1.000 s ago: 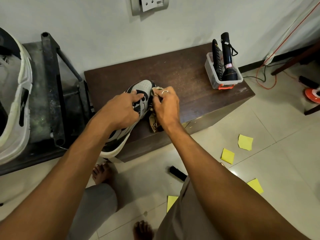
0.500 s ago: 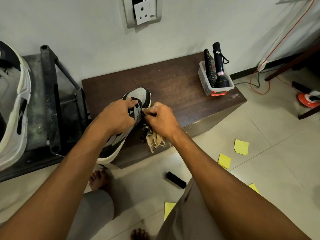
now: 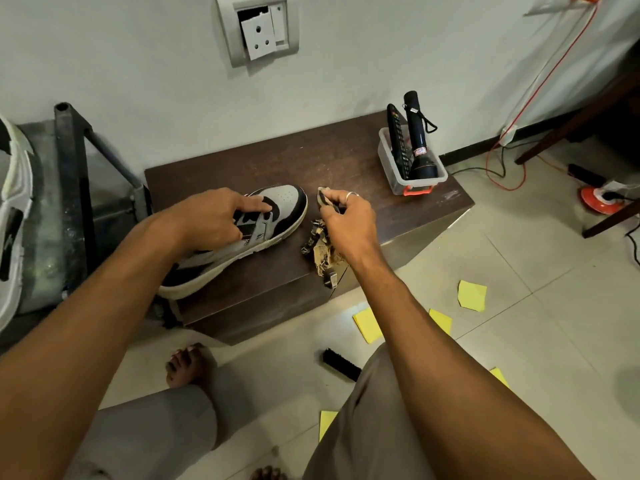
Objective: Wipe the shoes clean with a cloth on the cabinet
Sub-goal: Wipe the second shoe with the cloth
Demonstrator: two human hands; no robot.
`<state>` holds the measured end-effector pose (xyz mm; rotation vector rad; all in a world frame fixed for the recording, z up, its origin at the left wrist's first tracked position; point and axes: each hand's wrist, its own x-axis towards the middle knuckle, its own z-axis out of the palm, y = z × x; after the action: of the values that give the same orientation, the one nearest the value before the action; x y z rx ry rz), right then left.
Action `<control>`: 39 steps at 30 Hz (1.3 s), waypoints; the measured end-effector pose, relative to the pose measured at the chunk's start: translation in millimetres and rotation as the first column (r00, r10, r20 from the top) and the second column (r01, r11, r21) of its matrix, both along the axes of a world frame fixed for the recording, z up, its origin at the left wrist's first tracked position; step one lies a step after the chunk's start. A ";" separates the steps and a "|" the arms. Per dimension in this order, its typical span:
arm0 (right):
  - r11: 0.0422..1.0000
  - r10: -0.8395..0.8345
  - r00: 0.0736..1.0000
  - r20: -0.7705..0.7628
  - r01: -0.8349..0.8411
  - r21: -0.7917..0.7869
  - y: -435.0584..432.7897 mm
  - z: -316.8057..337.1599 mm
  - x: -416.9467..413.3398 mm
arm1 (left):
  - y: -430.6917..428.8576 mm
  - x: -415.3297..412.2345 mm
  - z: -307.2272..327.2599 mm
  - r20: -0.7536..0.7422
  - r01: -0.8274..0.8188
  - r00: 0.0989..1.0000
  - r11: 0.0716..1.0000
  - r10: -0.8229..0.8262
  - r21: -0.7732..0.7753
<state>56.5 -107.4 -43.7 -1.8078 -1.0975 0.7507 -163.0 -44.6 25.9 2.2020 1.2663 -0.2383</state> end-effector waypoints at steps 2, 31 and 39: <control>0.999 0.030 0.999 0.035 -0.030 0.017 2.1 -0.2 0.7 | 9.1 1.5 -0.9 -0.023 0.065 0.998 0.998 -0.065 0.004; 0.997 0.069 0.913 0.401 -0.072 -0.008 -18.2 -21.4 -38.0 | 6.7 36.9 -50.0 -0.241 0.087 0.968 0.803 0.072 0.590; 0.997 -0.077 0.958 0.275 0.075 0.019 -7.2 -7.8 -27.4 | 9.7 33.8 -49.6 -0.229 0.099 0.973 0.815 0.042 0.570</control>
<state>29.1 -114.7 -51.4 -1.9771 -1.1982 0.4564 -129.2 -34.9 -23.7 2.7768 1.5963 -0.1304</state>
